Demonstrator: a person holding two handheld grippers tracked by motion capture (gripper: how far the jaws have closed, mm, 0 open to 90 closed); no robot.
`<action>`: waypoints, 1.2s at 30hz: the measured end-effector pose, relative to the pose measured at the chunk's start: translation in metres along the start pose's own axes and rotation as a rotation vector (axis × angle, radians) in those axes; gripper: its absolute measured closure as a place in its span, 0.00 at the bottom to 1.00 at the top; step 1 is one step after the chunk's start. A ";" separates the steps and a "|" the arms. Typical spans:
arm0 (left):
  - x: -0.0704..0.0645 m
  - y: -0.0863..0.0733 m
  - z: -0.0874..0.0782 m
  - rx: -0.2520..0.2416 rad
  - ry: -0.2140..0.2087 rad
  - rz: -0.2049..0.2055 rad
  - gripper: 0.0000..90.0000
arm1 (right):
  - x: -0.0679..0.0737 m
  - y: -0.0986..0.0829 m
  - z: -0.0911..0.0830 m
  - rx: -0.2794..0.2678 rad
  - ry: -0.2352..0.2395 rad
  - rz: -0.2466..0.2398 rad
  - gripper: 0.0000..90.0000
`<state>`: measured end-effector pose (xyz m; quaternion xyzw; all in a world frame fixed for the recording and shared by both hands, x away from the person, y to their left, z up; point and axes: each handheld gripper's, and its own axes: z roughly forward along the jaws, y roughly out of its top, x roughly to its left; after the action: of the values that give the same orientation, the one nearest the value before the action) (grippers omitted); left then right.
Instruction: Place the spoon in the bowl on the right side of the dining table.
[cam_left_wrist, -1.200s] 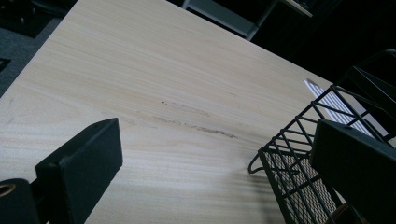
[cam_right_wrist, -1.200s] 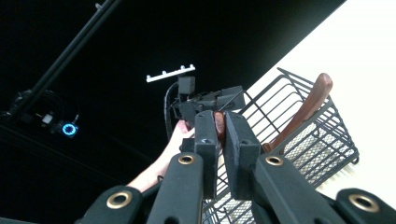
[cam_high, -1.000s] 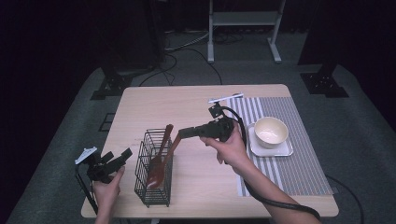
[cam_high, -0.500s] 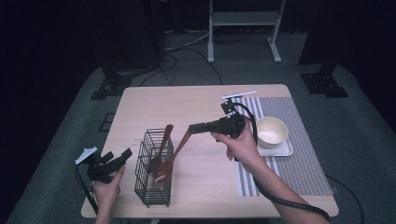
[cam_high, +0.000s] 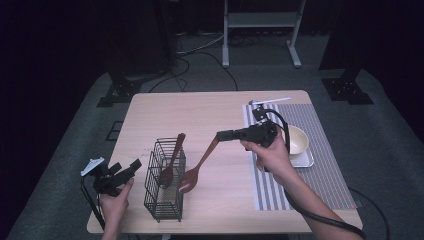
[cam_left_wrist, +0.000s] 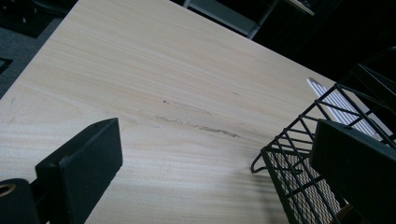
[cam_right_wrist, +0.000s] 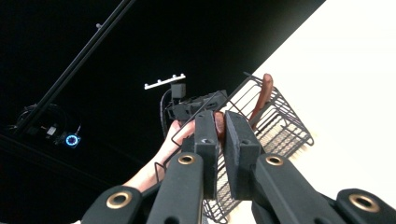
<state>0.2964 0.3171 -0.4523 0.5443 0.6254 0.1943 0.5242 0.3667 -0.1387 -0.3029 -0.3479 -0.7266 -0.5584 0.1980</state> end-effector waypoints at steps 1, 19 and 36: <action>0.000 0.000 0.000 0.001 0.000 0.000 0.02 | -0.001 0.000 -0.002 -0.001 -0.002 0.002 0.93; 0.000 0.000 -0.001 -0.002 0.003 0.003 0.02 | -0.022 -0.013 -0.031 -0.012 -0.067 0.046 0.93; 0.001 0.000 -0.001 -0.002 0.005 0.002 0.02 | -0.040 -0.023 -0.052 -0.027 -0.111 0.087 0.93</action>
<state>0.2956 0.3180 -0.4521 0.5437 0.6260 0.1968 0.5232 0.3720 -0.2024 -0.3299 -0.4124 -0.7131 -0.5387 0.1769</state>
